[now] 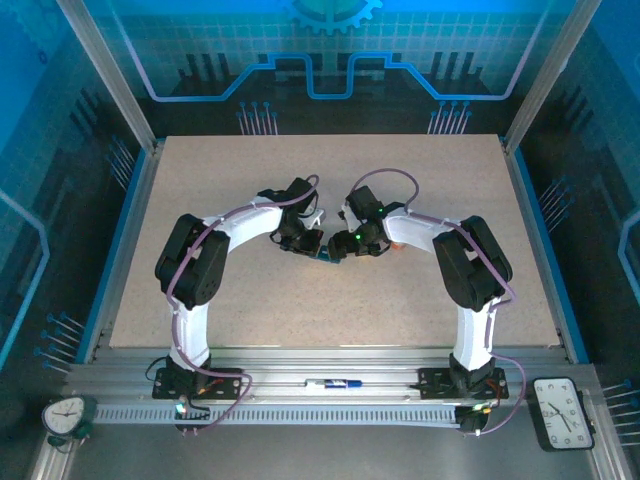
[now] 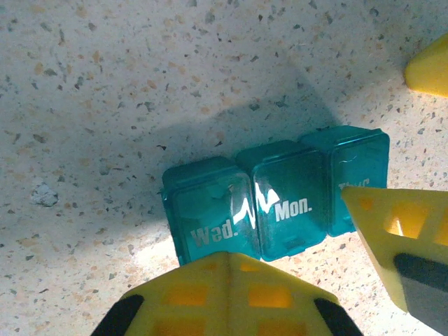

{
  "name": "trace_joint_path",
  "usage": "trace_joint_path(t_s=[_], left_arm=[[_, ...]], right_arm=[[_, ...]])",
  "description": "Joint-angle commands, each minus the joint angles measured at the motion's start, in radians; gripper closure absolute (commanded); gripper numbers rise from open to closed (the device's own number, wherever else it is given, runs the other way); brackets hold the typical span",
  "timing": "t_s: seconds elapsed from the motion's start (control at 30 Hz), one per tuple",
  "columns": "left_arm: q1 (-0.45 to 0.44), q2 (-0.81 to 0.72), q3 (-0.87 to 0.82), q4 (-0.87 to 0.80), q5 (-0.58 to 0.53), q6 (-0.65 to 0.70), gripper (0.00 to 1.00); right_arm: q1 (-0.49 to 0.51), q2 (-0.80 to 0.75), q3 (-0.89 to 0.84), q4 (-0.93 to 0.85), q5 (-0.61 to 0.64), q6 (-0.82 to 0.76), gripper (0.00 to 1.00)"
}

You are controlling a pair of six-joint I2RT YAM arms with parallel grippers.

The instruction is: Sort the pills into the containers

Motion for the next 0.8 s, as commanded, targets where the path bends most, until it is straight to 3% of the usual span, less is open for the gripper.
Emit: trace_joint_path(t_s=[0.0,0.77], left_arm=[[-0.006,-0.021,-0.013,-0.009,0.011,-0.020,1.00],[-0.030,0.050,-0.062,0.042,-0.066,-0.016,1.00]], right_arm=[[0.003,0.052,-0.014,-0.007,0.034,0.016,0.27],[-0.006,0.070,-0.030,0.012,0.016,0.024,0.27]])
